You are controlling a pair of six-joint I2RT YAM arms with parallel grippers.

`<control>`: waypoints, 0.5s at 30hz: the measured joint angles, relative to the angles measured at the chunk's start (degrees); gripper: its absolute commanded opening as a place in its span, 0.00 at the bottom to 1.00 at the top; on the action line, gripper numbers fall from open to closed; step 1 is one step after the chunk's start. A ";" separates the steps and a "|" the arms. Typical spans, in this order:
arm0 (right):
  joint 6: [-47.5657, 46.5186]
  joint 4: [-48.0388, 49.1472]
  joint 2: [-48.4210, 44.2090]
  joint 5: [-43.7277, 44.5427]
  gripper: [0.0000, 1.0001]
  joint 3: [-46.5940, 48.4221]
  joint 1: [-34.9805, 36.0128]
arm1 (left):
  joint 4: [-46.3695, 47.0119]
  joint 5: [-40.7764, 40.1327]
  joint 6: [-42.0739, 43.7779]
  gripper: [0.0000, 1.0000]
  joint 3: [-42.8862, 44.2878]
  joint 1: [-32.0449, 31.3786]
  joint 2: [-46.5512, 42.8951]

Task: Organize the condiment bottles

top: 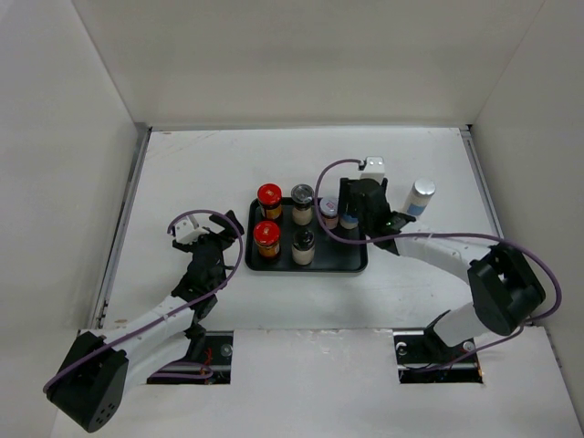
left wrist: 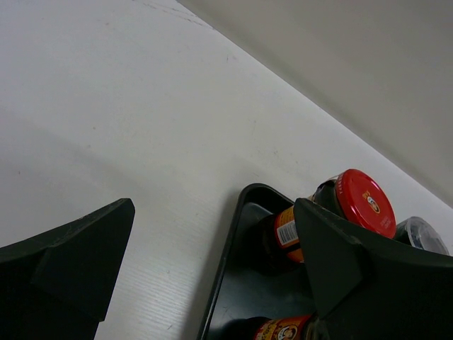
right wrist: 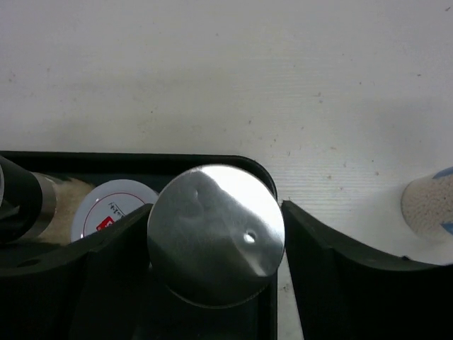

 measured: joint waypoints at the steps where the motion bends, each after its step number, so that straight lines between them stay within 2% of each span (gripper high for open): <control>1: 0.52 0.48 0.00 0.15 0.88 -0.15 0.00 | 0.02 0.02 0.00 0.99 0.00 -0.02 0.00; 3: 1.20 1.27 -0.13 0.33 0.99 -0.72 0.02 | 0.02 0.04 0.00 0.99 0.00 -0.02 0.00; 4: 1.27 1.42 -0.44 0.37 1.00 -1.09 0.02 | 0.02 0.04 0.00 0.99 0.00 -0.02 0.00; 9: 1.18 1.22 -5.53 0.46 1.00 -2.16 -1.05 | 0.02 0.07 0.00 0.99 0.00 -0.07 0.00; 15: 1.16 1.44 -15.98 3.41 1.00 -3.02 -8.61 | 0.02 0.07 0.00 0.99 0.00 -0.20 -0.02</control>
